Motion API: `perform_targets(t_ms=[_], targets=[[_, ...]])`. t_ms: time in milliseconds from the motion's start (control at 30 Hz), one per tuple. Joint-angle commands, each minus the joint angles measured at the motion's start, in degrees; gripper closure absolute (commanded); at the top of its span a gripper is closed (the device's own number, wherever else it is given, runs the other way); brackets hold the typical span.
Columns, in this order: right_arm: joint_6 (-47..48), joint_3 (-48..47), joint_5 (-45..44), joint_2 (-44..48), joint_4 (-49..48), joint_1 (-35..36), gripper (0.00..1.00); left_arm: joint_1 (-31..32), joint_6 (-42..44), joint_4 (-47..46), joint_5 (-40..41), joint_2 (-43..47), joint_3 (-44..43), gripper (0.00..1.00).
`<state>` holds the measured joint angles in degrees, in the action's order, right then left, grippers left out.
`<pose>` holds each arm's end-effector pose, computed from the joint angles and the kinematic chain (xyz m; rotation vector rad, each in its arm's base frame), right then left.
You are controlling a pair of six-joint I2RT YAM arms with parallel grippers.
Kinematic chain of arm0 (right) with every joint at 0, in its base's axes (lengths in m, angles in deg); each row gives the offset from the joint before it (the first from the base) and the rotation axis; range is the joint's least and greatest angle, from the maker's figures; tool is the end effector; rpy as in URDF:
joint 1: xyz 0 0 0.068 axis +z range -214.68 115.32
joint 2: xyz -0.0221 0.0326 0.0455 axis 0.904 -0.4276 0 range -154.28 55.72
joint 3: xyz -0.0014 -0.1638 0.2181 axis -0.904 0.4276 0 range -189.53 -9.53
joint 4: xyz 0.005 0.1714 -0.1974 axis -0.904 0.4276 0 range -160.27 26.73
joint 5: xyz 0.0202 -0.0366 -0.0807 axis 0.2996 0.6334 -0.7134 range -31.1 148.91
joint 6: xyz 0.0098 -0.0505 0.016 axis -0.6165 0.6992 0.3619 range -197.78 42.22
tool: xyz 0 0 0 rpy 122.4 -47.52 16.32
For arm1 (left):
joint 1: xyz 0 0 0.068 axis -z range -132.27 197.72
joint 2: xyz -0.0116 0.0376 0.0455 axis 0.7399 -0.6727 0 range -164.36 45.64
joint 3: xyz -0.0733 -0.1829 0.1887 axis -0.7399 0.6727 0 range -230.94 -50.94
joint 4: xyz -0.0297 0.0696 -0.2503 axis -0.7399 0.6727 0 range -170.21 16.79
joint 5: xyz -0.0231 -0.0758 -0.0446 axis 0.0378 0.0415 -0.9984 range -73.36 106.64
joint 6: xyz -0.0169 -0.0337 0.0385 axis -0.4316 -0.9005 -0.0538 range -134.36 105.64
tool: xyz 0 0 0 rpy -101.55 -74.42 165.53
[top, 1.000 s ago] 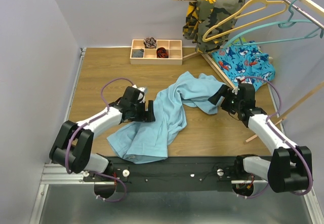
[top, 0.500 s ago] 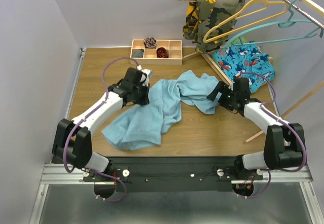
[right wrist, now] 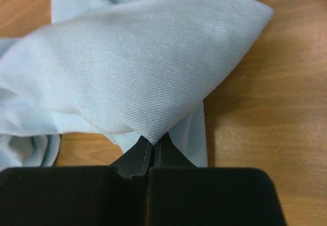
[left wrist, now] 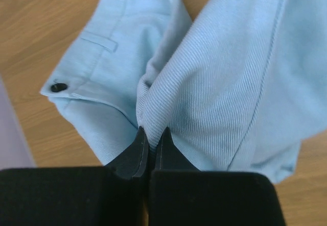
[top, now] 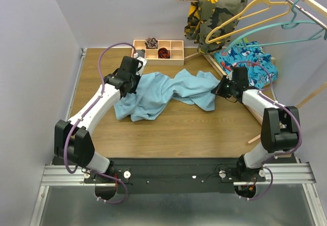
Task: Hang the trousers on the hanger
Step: Flatten out the trousers at the center of the board.
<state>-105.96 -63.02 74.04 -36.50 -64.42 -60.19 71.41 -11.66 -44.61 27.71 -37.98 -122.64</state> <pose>0.3343 0.0356 0.1947 0.3602 2.3645 0.5858 0.2924 -0.1208 0.3037 0.4557 2.3367 0.0581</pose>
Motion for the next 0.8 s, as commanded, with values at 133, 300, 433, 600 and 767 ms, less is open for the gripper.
perform_targets(t_ms=[133,300,433,600,767], targets=[[6.65,-9.79,-11.33,15.46,7.77,-0.01,0.99,-7.33,9.33,-2.54,22.05,-2.26,-16.80,1.00],[4.64,-2.86,-19.34,28.40,9.09,-0.01,0.99,-9.61,9.70,-5.89,29.17,0.03,-13.22,0.99],[-2.21,9.77,-21.30,37.54,12.34,-0.01,0.50,-14.71,1.71,-2.91,24.28,2.83,-8.04,0.26],[-9.08,16.75,-18.65,43.97,16.12,-0.01,0.18,-16.65,-2.52,-1.23,15.94,6.71,-1.52,0.15],[-6.72,14.83,-20.41,42.93,16.21,0.08,0.18,-18.66,-6.91,-1.58,8.55,4.96,3.32,0.14]])
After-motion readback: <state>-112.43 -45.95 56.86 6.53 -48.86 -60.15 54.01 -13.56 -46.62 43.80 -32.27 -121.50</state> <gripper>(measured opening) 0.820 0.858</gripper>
